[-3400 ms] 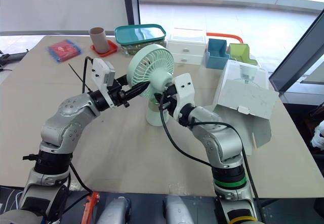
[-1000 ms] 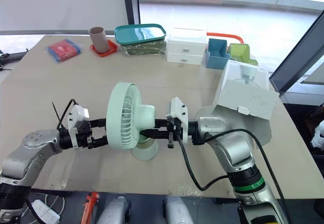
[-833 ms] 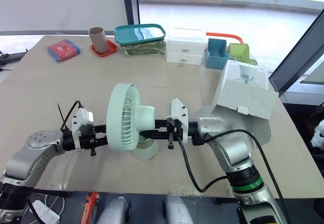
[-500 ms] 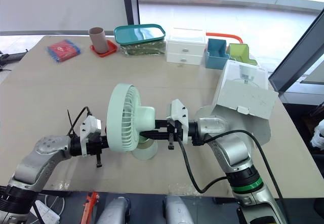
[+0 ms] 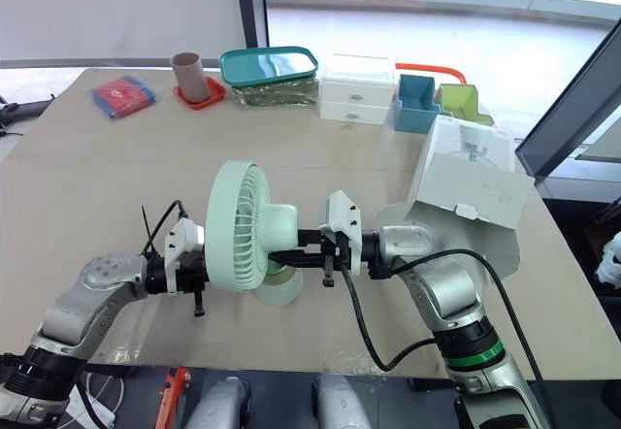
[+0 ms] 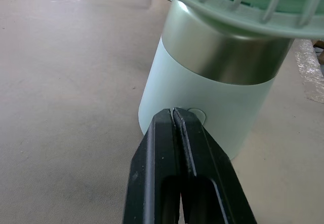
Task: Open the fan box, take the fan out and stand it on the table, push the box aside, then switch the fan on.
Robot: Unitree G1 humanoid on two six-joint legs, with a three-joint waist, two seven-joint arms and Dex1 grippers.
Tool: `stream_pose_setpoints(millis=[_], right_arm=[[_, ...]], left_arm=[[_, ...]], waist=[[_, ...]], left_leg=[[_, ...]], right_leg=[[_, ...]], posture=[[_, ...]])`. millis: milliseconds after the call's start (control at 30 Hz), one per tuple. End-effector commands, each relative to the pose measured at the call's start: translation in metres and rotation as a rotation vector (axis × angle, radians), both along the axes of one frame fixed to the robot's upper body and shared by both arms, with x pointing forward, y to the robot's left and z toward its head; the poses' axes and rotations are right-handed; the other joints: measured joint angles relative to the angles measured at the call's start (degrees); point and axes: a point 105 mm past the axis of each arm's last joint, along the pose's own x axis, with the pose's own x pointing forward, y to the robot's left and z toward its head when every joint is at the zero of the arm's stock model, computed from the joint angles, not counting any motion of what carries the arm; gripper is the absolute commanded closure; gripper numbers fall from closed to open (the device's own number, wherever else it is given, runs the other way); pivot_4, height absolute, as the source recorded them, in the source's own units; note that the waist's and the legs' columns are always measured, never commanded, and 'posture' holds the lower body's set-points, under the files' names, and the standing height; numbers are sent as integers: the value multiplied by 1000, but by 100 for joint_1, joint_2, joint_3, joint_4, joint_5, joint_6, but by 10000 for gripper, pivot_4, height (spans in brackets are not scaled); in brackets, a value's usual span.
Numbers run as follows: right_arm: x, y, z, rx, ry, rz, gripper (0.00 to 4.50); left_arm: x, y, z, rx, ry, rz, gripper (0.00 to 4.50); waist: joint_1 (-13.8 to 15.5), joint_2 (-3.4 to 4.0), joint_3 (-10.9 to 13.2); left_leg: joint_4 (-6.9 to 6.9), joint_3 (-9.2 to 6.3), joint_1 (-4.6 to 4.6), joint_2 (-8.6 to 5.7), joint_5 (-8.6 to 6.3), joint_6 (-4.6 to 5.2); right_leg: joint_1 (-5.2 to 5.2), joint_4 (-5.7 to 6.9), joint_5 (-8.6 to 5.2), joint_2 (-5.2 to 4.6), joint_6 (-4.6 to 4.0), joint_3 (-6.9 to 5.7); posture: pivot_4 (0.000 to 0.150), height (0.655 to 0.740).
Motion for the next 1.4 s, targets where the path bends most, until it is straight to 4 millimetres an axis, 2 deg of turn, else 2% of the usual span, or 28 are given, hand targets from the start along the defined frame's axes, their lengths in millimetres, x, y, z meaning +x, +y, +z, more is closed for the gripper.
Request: stream_pose_setpoints(millis=[33, 333, 700, 1400], right_arm=[[2, -2, 0, -7, -11, -15, 40664], [3, -3, 0, -11, -10, -20, 40664], [3, -2, 0, -7, -5, -23, 40664], [1, -2, 0, -6, -4, -25, 40664]], left_arm=[[-5, -7, 7, -15, -16, -48, 43632], [-14, -8, 10, -10, -9, -84, 43632], [-15, -12, 5, 9, -7, -103, 43632], [-12, -16, 12, 3, -25, -119, 43632]], waist=[[0, 0, 0], [0, 0, 0], [0, 0, 0], [2, 0, -1]], left_leg=[[0, 0, 0, 0, 0, 0], [0, 0, 1, 0, 0, 0], [1, 0, 2, 0, 0, 0], [6, 0, 2, -1, 0, 0]], right_leg=[[0, 0, 0, 0, 0, 0], [0, 0, 0, 0, 0, 0], [2, 0, 0, 0, 0, 0], [5, 1, 1, -1, 0, 0]], posture=[[1500, 7400], [1500, 7400], [1500, 7400], [1500, 7400]])
